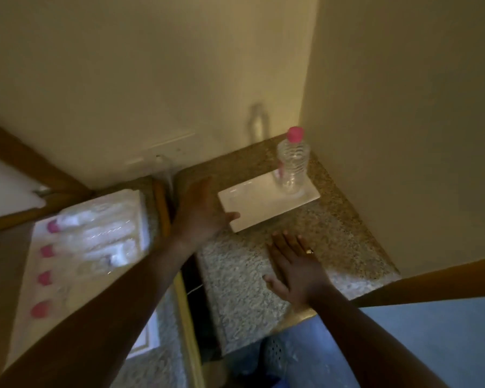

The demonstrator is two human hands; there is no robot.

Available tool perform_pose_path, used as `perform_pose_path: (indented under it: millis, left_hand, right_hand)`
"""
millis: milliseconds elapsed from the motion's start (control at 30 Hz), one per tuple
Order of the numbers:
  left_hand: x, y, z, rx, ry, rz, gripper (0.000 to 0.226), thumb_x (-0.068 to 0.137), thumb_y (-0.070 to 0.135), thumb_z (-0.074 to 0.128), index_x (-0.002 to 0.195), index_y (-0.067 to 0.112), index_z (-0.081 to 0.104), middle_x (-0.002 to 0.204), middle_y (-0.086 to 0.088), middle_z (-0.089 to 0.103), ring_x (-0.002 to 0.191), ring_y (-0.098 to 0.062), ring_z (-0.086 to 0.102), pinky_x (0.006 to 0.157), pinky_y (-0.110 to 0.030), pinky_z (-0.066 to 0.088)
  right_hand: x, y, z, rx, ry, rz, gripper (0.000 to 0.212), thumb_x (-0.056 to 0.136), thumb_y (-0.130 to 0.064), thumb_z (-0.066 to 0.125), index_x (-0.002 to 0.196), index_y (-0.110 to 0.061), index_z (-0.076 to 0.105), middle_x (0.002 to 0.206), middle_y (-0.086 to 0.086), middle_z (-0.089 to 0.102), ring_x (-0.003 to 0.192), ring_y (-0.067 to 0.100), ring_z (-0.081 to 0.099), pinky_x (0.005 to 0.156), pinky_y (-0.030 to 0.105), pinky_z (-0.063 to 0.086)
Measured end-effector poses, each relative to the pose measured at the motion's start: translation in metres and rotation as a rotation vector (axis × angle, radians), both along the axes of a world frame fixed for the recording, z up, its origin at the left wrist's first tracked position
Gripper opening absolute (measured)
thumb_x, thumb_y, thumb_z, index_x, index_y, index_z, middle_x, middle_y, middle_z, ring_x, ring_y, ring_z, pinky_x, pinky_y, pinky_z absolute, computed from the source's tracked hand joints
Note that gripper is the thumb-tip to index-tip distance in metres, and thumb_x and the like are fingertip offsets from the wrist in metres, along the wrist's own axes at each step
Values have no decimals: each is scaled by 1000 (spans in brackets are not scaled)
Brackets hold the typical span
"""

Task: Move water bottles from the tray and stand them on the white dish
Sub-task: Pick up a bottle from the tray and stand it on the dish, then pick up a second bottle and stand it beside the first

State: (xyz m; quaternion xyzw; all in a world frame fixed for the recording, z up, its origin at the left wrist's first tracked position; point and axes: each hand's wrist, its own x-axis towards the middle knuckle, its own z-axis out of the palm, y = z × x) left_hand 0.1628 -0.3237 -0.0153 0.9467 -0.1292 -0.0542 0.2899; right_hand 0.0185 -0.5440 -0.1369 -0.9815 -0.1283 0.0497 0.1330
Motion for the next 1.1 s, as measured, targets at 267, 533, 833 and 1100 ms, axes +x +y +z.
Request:
perform_pose_path:
  millis: [267,533,833,1100]
  left_hand:
    - [-93,194,-8,237,-186,59,97,69,70,67,141,8,46,149,-16,45,143,-35,33,116,-50,30]
    - [-121,291,-10,408,-107,96,80,69,44,83,134,7,53,141,-18,50,130,-38,47,105,-46,40]
    - [-111,303,-9,397,196,99,74,69,48,80,126,15,48,124,-8,60,110,-28,58,88,-40,50]
    - [-98,302,63,199,-26,-13,79,56,57,84,124,24,58,121,4,66,102,-15,61,75,-22,41]
  right_hand:
    - [-3,124,10,53,-28,154,71,95,-54,35,145,-3,38,155,17,28,143,38,24,114,59,20]
    - [-2,157,7,-76,-93,141,81,97,-61,15,137,0,50,146,24,42,137,40,34,112,50,16]
    - [-1,158,0,-116,-132,133,82,98,-62,16,137,2,49,147,26,39,138,40,31,111,51,17]
    - [-1,157,6,-118,-84,118,80,98,-62,18,138,-1,48,149,20,37,139,36,30,113,45,14]
